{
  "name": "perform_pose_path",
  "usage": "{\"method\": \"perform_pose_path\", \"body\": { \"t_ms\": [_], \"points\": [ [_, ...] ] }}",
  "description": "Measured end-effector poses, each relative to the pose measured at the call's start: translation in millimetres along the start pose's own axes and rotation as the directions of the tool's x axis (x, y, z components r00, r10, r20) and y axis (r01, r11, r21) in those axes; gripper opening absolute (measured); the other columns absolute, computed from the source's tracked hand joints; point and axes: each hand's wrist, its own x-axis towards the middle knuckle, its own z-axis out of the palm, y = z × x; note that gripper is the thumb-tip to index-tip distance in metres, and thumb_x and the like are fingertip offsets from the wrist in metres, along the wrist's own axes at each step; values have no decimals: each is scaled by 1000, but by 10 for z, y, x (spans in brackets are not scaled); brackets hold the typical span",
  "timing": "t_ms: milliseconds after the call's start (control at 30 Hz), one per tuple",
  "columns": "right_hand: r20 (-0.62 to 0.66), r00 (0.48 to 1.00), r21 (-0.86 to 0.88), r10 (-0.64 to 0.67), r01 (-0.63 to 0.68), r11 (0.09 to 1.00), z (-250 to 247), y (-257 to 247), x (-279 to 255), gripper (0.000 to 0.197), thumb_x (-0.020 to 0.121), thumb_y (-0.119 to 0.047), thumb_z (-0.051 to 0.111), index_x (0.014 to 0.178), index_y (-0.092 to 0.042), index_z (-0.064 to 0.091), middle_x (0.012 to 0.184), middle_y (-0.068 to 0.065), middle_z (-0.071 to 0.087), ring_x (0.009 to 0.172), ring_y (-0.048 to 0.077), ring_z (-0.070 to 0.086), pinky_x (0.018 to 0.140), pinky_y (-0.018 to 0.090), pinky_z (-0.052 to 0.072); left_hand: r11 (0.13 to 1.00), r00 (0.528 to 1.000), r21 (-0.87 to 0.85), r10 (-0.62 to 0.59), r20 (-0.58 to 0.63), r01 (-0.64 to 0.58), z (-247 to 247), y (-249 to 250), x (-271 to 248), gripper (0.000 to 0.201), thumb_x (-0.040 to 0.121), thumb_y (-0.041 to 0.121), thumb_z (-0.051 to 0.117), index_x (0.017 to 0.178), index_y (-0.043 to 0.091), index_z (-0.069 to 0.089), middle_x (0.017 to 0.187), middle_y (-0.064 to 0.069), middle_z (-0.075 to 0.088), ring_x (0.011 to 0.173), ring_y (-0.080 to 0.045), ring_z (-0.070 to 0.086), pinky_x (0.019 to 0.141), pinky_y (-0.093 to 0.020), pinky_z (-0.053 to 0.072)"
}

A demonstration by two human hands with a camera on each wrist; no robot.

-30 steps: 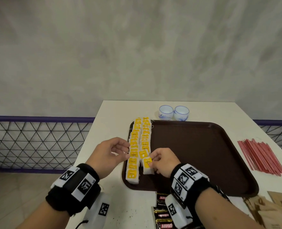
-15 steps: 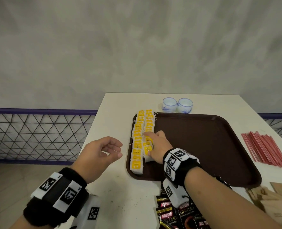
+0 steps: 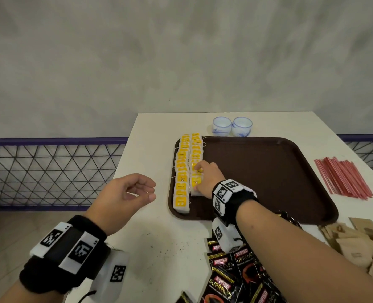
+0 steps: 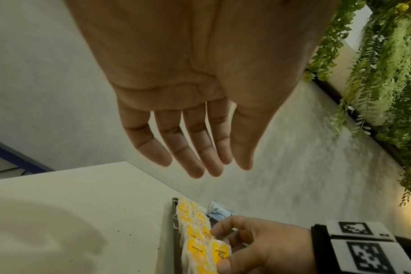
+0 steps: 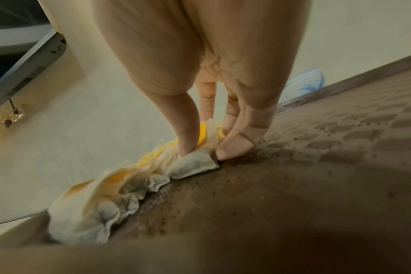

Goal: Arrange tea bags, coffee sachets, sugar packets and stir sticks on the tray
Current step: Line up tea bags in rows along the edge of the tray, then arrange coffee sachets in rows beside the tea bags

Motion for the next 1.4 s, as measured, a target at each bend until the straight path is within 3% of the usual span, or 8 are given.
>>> {"method": "perform_pose_path", "body": {
  "t_ms": [100,333,733,867,1000,1167,1300,1400],
  "points": [
    [7,1000,67,-18,17,998,-11,4,-30,62,77,-5,71,131,-23,44,129,9,42,109,26,55,88,32,49,1000,1000,15,-4,6,4,2,-23,-25,17,78,17,73,89,28,68,87,7,70,84,-6,64,79,-31,54],
    [-97,989,26,116,-114,993,-68,46,-27,64,82,-12,66,138,-21,34,128,14,49,113,32,55,92,40,49,1000,1000,-18,-16,24,17,4,-48,-87,16,78,17,74,87,29,68,89,12,70,85,-10,64,82,-36,54],
    [-59,993,162,104,-94,982,-109,-14,-49,69,84,-8,66,143,-17,33,114,8,63,96,19,59,82,29,48,999,999,-24,-26,28,27,-111,-138,-187,15,78,16,74,87,27,69,89,8,71,84,-9,64,79,-31,53],
    [-124,989,32,-78,82,996,-466,-248,-317,70,85,-15,67,144,-18,30,128,8,56,114,24,56,90,27,42,999,997,48,-10,73,7,-83,-149,-306,14,79,20,73,86,30,68,88,11,70,82,-5,63,76,-26,51],
    [-131,936,-22,-325,325,945,-979,-505,-1010,68,85,-25,68,143,-26,32,116,-4,56,88,13,62,83,25,49,974,931,190,48,361,-124,125,-96,-630,22,76,43,71,96,39,62,94,20,64,90,0,59,76,-24,51],
    [160,916,-210,-367,395,894,-1102,-217,-2187,58,81,-44,66,133,-44,39,112,-23,54,89,-4,58,76,16,49,923,731,327,-79,677,-203,477,-13,-1012,74,64,63,71,127,46,38,122,28,43,108,7,42,89,-13,38],
    [452,869,-420,-201,406,812,-664,336,-2768,68,85,-57,56,142,-48,20,134,-31,32,119,-12,33,100,12,30,804,725,464,-60,686,-372,719,-95,-1139,96,55,64,76,135,37,31,127,19,36,113,-3,37,100,-24,37],
    [526,829,-490,-189,478,729,-167,560,-2943,50,87,-48,55,134,-42,41,126,-16,51,106,4,51,89,16,41,791,752,501,-79,654,-352,809,-99,-1159,84,60,45,79,130,34,33,120,15,38,107,-7,43,94,-24,41]
  ]
}}
